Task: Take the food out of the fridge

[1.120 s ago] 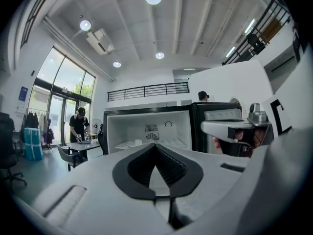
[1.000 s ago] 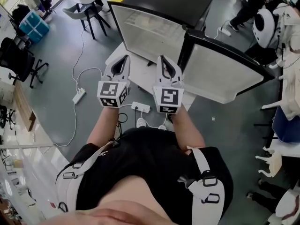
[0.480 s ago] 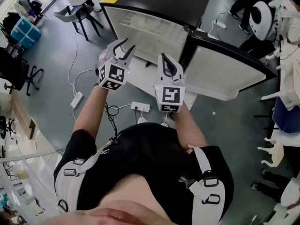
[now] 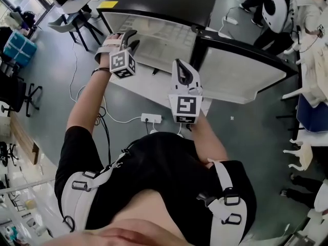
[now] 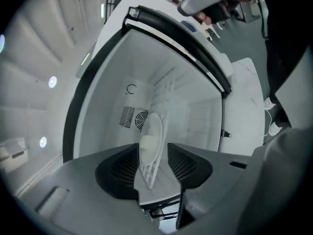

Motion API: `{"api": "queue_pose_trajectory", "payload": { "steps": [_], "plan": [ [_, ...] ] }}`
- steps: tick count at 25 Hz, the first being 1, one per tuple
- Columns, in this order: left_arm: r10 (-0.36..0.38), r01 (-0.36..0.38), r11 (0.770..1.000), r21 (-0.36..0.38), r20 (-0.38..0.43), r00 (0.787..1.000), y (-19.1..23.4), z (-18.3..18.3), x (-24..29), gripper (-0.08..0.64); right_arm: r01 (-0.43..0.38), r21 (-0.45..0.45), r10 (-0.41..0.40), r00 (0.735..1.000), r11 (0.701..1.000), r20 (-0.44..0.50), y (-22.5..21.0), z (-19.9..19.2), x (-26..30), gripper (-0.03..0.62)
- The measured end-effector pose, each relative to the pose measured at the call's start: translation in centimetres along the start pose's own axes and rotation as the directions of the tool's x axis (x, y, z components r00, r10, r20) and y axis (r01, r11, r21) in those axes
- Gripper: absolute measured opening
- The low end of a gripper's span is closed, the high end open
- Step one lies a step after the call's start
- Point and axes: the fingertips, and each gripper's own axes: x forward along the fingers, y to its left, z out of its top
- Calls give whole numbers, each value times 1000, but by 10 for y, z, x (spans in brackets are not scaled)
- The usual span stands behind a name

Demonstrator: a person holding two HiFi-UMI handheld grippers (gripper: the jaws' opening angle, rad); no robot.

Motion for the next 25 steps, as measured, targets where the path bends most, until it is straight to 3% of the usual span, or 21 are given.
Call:
{"api": "queue_pose_trajectory", "payload": {
  "steps": [4, 12, 18, 21, 25],
  "plan": [
    [-57, 58, 996, 71, -11, 998, -6, -3, 27, 169, 21, -23, -21, 1000, 1000, -7, -7, -2, -2, 8],
    [-159, 163, 983, 86, -58, 986, -22, -9, 71, 169, 43, -17, -43, 999, 999, -33, -17, -10, 0, 8],
    [-160, 166, 982, 92, -70, 985, -26, -9, 78, 164, 45, -3, -45, 998, 999, -50, -18, -15, 0, 8],
    [-145, 149, 987, 64, -64, 987, -23, -8, 72, 67, 31, 11, -30, 998, 999, -55, -15, -17, 1, 8],
    [-112, 116, 990, 81, -50, 992, -20, -7, 59, 37, 24, 33, -22, 998, 999, -64, -11, -22, 4, 8]
  ]
}}
